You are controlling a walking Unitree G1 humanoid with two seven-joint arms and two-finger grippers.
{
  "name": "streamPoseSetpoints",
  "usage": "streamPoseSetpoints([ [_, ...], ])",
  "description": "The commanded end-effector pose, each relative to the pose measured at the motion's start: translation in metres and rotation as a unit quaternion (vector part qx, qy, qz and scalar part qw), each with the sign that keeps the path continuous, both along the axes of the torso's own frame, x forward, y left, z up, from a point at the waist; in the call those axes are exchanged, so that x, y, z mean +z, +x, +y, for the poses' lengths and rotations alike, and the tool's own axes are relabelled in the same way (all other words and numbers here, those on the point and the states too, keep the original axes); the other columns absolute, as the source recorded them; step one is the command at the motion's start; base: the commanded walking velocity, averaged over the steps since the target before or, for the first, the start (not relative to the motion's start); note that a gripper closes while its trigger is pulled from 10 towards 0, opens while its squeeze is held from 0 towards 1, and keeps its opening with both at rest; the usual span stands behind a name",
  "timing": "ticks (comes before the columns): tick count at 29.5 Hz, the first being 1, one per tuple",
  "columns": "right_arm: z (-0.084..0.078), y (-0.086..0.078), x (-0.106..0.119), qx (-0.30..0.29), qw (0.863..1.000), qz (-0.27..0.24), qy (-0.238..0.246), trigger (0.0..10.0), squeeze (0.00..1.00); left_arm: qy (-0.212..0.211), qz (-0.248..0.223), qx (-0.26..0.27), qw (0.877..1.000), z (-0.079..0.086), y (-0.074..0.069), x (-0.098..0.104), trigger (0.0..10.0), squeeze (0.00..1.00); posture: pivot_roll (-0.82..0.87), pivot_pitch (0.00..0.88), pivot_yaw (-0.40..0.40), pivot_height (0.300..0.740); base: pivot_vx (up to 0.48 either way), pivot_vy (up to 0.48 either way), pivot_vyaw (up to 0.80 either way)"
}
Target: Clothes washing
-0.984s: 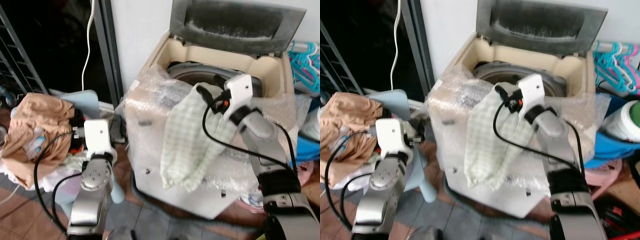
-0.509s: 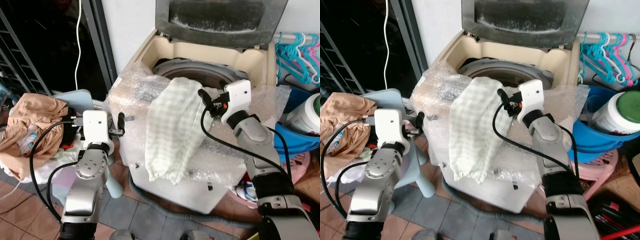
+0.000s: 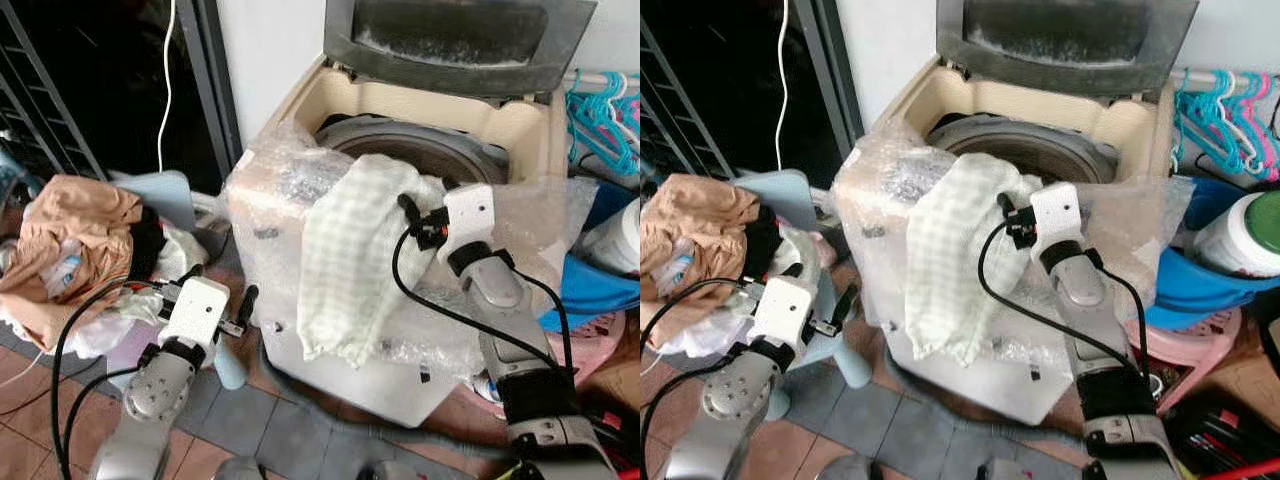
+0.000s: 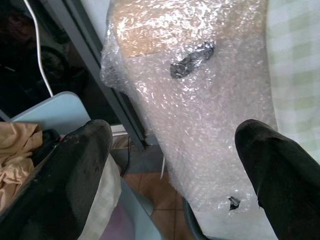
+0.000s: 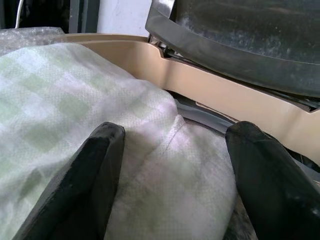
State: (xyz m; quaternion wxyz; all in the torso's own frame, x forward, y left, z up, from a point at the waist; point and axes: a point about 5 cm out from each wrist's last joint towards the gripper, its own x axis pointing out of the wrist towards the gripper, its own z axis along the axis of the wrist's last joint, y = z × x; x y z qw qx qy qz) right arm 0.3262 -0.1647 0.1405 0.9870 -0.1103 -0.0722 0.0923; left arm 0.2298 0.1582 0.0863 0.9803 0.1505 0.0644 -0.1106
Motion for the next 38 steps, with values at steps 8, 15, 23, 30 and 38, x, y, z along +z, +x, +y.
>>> streamPoseSetpoints([
  [8, 0.019, 0.003, 0.016, -0.008, 0.999, -0.031, 0.022, 10.0, 0.00, -0.040, -0.037, 0.053, 0.997, -0.004, 0.027, 0.022, 10.0, 0.00, -0.01, 0.000, 0.038, 0.740, 0.000, 0.000, 0.00],
  [15, 0.028, -0.004, 0.012, -0.020, 0.998, -0.034, 0.048, 10.0, 0.00, -0.047, -0.026, 0.031, 0.998, -0.011, 0.024, 0.014, 10.0, 0.00, -0.04, 0.000, 0.102, 0.740, 0.000, 0.000, 0.00],
  [23, 0.020, -0.010, 0.006, -0.055, 0.996, -0.031, 0.058, 10.0, 0.00, -0.048, -0.012, 0.006, 0.999, -0.022, 0.024, 0.010, 10.0, 0.00, -0.08, 0.000, 0.150, 0.740, 0.000, 0.000, 0.00],
  [30, 0.013, -0.015, 0.008, -0.053, 0.997, -0.030, 0.047, 10.0, 0.00, -0.066, -0.019, 0.010, 0.998, -0.028, 0.028, 0.012, 10.0, 0.00, -0.06, 0.000, 0.057, 0.740, 0.000, 0.000, 0.00],
  [38, 0.039, -0.022, 0.006, 0.030, 0.999, -0.016, 0.039, 10.0, 0.00, -0.083, -0.022, 0.057, 0.995, -0.023, 0.025, 0.011, 10.0, 0.00, -0.03, 0.000, -0.033, 0.740, 0.000, 0.000, 0.00],
])
